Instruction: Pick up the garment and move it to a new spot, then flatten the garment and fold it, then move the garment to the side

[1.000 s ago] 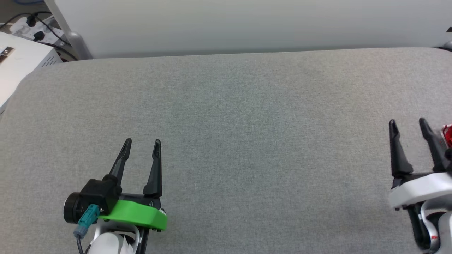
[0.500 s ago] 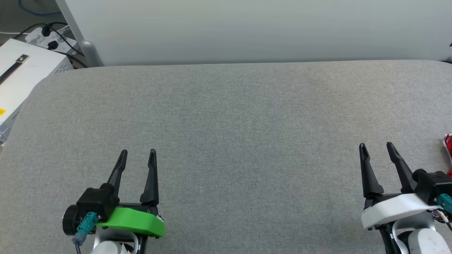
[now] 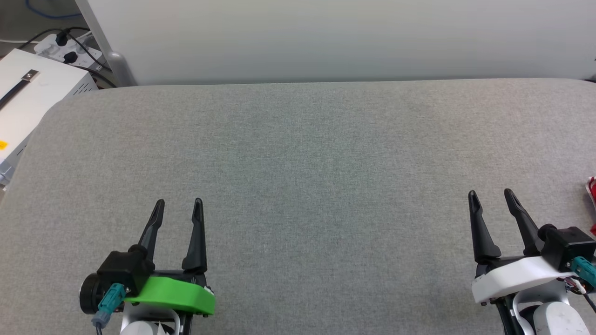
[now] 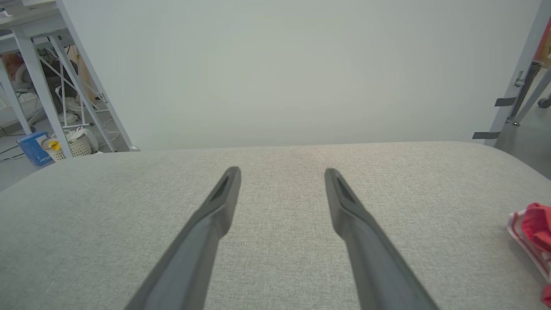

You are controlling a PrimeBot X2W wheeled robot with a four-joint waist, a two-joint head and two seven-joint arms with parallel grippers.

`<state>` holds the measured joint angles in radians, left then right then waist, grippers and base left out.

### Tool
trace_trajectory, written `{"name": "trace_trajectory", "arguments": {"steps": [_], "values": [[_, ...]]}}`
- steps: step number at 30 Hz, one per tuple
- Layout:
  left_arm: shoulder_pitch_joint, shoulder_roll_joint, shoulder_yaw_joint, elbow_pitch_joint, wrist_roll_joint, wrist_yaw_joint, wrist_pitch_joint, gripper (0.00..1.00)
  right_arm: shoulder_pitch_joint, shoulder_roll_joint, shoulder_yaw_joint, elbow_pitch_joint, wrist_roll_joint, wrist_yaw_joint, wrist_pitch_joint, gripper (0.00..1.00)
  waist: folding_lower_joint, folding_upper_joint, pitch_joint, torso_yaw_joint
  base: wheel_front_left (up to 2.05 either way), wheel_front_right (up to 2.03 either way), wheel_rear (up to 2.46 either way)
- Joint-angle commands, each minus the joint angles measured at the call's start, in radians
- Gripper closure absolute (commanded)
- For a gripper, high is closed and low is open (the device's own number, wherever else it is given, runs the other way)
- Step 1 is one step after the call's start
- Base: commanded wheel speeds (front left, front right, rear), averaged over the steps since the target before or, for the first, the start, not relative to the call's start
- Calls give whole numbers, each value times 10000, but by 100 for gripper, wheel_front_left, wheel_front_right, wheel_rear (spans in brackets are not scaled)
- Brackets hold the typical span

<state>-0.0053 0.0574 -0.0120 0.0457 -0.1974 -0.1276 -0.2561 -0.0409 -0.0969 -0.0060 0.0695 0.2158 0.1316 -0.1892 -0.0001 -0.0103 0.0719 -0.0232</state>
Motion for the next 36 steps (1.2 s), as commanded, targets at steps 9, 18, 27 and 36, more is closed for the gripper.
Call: {"name": "trace_trajectory", "arguments": {"steps": [9,18,27,36], "values": [[-3,-2,63,-25,28,39,94,100,11,21,19,-28,-65,0,61,100,1,4,40,-1,0,0,0],[1,-7,67,-57,172,130,276,100,40,54,22,-78,-220,-1,196,100,1,11,-16,16,0,0,0],[6,-13,72,-92,329,230,476,100,72,90,25,-132,-389,-2,344,100,1,19,-77,35,0,0,0],[10,-18,76,-125,477,324,663,100,102,124,28,-182,-548,-2,483,100,1,27,-135,53,0,0,0]]}}
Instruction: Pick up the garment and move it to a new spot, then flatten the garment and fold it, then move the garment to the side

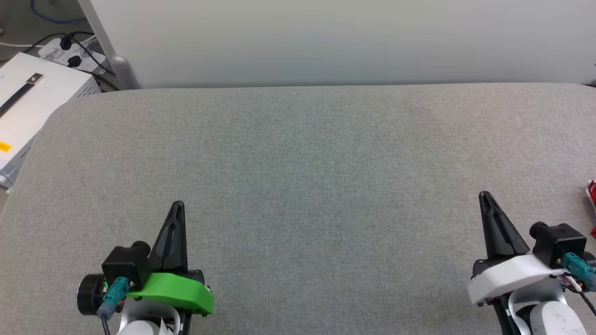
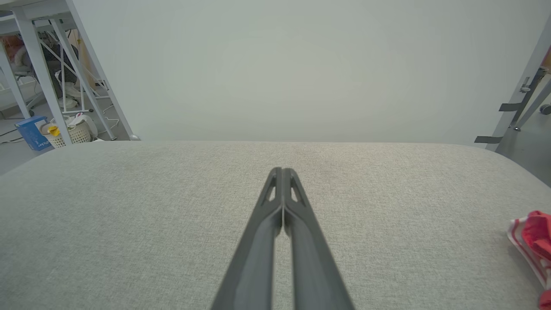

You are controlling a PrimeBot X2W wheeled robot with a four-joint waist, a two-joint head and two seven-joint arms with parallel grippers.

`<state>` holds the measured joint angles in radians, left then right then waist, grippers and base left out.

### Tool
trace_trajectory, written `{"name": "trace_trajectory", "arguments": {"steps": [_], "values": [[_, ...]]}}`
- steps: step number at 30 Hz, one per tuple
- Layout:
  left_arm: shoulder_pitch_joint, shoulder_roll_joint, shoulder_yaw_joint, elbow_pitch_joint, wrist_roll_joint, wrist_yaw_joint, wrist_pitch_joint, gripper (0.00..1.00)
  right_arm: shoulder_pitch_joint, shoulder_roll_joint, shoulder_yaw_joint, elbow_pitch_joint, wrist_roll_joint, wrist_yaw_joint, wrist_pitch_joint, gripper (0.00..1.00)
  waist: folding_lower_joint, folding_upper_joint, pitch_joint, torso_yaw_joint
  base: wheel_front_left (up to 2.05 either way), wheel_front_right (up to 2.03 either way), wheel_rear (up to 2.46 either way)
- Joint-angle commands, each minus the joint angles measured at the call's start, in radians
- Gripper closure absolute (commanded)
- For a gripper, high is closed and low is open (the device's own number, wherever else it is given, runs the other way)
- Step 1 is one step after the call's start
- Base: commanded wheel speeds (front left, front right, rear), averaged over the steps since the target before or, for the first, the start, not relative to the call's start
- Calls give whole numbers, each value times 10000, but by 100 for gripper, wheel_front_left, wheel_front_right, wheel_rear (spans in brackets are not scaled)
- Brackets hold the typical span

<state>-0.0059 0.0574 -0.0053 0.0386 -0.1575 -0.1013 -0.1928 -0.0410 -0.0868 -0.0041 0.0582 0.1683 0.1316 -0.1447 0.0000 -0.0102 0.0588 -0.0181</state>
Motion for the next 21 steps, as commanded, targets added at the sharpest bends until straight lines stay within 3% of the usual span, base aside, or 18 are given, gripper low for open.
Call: {"name": "trace_trajectory", "arguments": {"steps": [1,21], "values": [[16,-19,9,-57,92,70,48,100,106,26,9,-74,-87,-2,51,100,0,27,-8,3,0,0,0],[25,-30,19,-127,407,271,448,100,171,98,16,-182,-427,-4,348,100,0,43,-132,41,0,0,0]]}}
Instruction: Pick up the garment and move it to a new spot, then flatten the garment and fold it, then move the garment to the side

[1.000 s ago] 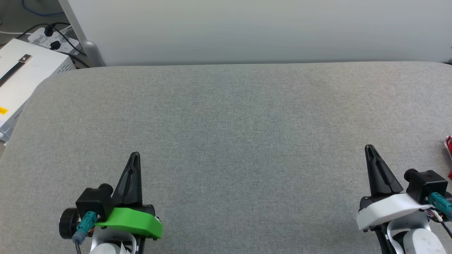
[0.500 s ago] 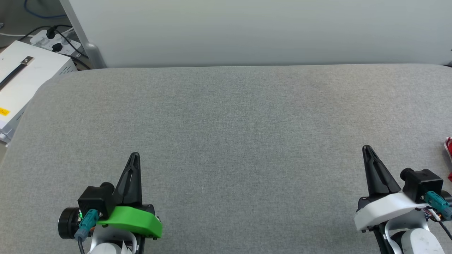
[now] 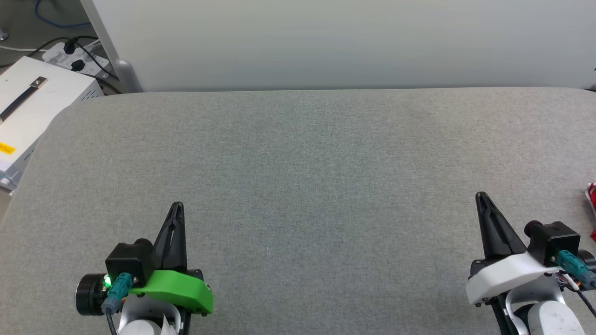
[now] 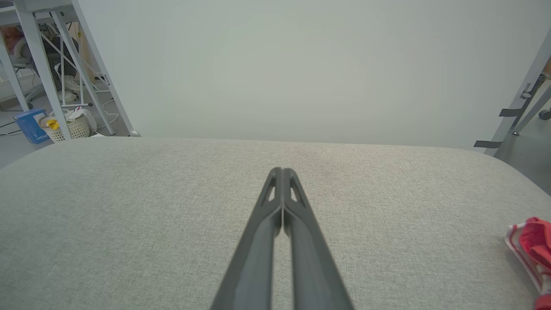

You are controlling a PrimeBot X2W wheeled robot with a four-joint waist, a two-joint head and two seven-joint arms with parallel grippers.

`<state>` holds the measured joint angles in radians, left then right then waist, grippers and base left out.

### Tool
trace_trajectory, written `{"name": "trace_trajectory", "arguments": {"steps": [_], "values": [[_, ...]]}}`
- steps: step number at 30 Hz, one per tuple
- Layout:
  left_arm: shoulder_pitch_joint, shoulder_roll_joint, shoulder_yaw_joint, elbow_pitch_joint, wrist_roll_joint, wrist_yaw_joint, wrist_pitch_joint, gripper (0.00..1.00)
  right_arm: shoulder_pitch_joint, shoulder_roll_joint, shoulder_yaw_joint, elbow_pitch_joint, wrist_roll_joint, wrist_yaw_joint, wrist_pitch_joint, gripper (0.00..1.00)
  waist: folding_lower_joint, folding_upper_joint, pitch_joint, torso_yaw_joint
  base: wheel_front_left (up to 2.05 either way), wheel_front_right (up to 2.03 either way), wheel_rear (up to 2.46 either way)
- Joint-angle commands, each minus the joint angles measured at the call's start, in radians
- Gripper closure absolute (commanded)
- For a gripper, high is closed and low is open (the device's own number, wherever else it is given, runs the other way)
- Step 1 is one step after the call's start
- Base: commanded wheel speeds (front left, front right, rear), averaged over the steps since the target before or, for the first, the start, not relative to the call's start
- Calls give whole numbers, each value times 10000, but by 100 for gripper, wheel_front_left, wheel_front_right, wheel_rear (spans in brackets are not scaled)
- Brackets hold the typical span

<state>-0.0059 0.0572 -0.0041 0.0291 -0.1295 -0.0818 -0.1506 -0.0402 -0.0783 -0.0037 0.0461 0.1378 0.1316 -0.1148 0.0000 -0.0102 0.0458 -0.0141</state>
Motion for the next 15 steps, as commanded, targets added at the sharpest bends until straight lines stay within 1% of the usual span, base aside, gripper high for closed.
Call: {"name": "trace_trajectory", "arguments": {"steps": [1,15], "values": [[26,-29,8,-35,145,86,48,100,167,18,13,-67,-141,-4,65,100,0,44,-8,3,0,0,0],[32,-37,14,-84,366,227,329,100,212,68,17,-143,-379,-5,274,100,0,55,-95,30,0,0,0]]}}
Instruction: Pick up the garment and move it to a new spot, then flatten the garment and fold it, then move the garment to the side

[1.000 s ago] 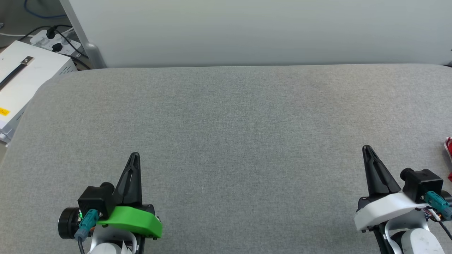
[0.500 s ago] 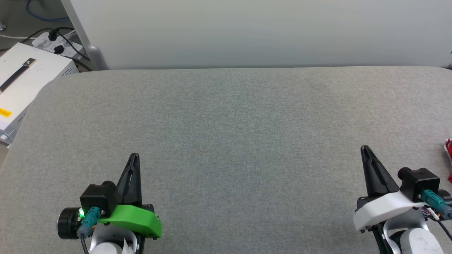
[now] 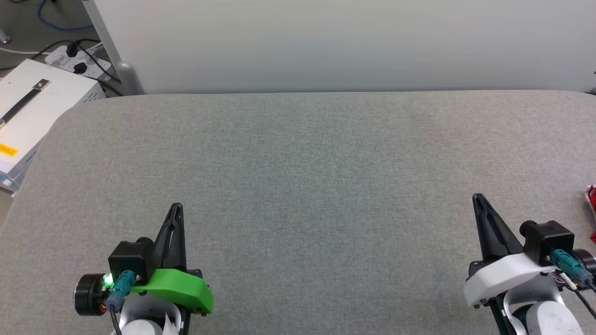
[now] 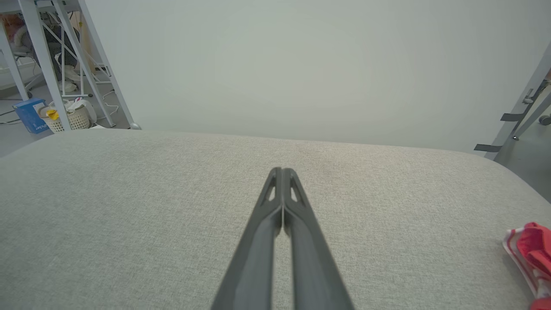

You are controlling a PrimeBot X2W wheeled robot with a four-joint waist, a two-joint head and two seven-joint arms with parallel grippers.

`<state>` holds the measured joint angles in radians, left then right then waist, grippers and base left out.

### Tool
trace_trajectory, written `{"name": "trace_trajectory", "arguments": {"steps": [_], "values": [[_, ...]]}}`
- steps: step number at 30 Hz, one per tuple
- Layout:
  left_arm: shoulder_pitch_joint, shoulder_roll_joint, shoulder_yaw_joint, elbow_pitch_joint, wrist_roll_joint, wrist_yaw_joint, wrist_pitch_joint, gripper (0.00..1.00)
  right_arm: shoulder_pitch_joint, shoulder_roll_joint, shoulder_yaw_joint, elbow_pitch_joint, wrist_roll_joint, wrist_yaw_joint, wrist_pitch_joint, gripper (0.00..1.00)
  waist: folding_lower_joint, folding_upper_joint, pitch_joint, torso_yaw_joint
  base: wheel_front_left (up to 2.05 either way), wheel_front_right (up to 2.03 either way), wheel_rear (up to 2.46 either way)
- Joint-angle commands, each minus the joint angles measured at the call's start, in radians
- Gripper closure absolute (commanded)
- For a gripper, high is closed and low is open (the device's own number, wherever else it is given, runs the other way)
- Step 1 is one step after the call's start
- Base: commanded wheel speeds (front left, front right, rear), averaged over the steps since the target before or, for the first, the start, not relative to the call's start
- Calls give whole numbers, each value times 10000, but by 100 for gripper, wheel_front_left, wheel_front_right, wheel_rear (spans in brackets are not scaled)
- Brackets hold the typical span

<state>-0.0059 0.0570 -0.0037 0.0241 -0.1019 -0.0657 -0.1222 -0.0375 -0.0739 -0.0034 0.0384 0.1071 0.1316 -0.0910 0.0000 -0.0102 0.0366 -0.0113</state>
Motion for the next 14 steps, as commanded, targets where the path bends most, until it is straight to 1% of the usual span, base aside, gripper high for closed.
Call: {"name": "trace_trajectory", "arguments": {"steps": [1,14], "values": [[33,-35,11,-38,108,77,67,100,189,28,14,-72,-91,-5,52,100,0,56,-10,4,0,0,0],[38,-43,17,-83,311,206,325,100,230,75,18,-142,-309,-6,243,100,0,66,-89,28,0,0,0]]}}
